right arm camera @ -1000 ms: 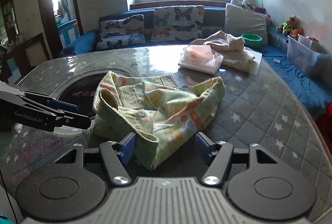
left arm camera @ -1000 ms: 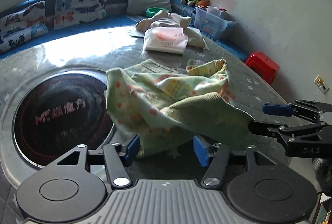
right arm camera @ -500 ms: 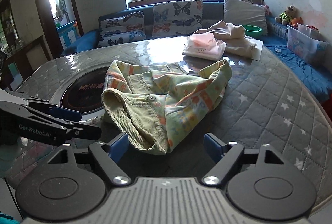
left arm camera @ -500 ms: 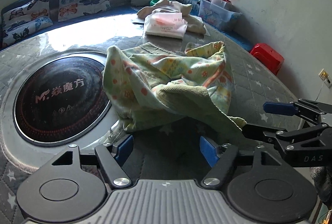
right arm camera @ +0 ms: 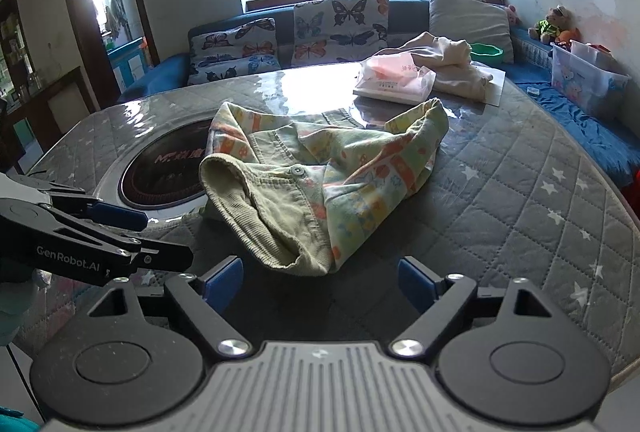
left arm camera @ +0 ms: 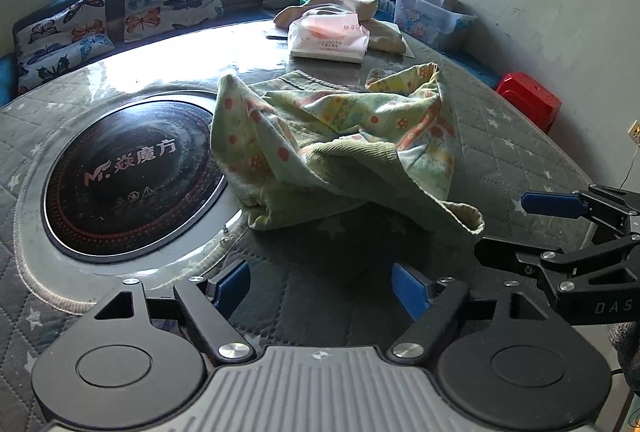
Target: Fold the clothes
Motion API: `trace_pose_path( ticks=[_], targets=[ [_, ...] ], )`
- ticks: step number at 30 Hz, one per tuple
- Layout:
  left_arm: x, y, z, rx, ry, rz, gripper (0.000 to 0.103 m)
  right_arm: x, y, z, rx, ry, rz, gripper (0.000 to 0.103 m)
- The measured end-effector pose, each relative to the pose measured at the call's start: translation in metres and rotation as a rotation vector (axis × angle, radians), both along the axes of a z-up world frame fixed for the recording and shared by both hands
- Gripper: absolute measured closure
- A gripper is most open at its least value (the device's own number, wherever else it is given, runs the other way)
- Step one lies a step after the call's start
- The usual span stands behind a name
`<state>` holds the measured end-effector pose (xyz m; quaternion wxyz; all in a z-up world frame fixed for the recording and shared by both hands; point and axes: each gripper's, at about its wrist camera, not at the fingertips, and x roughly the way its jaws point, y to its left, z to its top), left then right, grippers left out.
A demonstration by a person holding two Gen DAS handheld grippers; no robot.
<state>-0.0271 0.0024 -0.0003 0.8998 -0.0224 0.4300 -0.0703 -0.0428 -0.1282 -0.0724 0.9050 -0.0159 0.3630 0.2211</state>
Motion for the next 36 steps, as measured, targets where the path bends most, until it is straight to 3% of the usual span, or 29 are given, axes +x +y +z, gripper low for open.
trace_pose_path(
  ticks=[16, 19, 36],
  targets=[
    [-0.011, 0.002, 0.003, 0.022, -0.011, 0.018, 0.017, -0.008, 0.002, -0.002, -0.028, -0.011, -0.001, 0.009],
    [-0.012, 0.001, 0.003, 0.025, -0.004, 0.03, 0.009, -0.009, 0.003, -0.002, -0.028, -0.015, 0.003, 0.009],
    [-0.016, -0.01, 0.002, 0.05, -0.005, 0.011, 0.007, -0.012, 0.002, -0.006, -0.035, -0.014, -0.004, 0.003]
  ],
)
